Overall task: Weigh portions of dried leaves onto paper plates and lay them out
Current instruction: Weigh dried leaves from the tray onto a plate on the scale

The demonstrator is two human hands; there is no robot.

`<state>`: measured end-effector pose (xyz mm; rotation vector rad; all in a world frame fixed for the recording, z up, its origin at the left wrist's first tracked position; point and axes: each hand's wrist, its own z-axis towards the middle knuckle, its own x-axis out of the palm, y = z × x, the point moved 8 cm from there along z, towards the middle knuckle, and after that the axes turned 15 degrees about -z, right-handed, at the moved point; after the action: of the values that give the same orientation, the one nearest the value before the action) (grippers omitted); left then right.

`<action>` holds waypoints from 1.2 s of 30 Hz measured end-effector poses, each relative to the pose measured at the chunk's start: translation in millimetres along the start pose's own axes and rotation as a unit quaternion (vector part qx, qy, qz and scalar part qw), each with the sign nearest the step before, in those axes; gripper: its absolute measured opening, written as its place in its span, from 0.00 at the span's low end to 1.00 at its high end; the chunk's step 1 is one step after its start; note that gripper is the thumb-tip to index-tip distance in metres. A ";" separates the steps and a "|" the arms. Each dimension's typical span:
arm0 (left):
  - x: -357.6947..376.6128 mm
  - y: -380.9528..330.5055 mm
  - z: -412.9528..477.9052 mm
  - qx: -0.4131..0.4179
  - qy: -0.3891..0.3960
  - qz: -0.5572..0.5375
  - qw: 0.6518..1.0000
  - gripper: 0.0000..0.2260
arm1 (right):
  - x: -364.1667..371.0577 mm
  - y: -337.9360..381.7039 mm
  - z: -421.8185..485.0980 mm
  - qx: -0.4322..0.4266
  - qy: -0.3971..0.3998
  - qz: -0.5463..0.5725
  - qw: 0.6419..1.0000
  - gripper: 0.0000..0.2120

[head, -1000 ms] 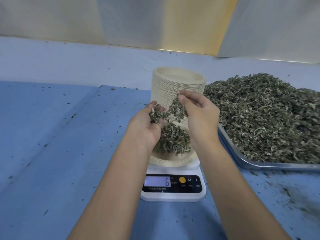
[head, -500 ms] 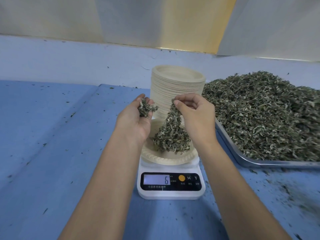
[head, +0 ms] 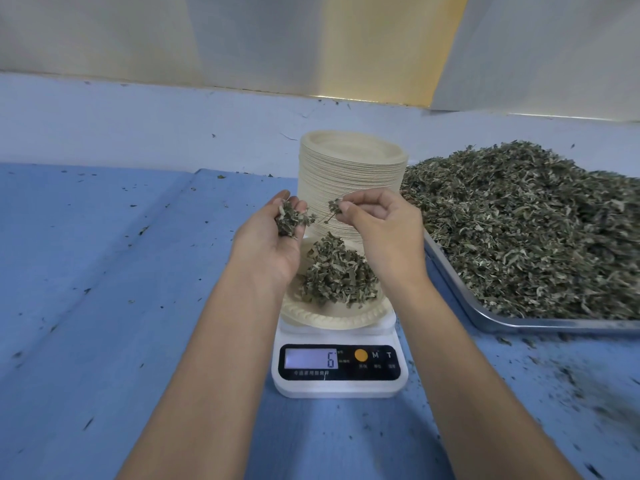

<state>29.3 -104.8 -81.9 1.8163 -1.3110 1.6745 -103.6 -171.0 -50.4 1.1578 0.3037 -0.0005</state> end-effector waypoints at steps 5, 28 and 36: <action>-0.2 0.4 0.2 -0.002 -0.002 -0.006 1.000 0.10 | -0.2 1.7 -0.8 -0.006 0.002 -0.005 1.000 0.06; 2.9 9.4 -3.1 -0.027 0.013 0.023 0.999 0.12 | -5.8 -2.7 0.1 0.005 -0.017 -0.031 0.999 0.04; 2.4 9.0 -3.6 -0.023 0.004 -0.002 1.000 0.11 | -4.1 -5.0 -0.5 0.001 -0.001 -0.083 0.997 0.03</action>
<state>19.7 -107.5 -81.7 1.7839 -1.3304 1.6348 -108.4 -173.2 -54.1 1.1319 0.3983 -0.1473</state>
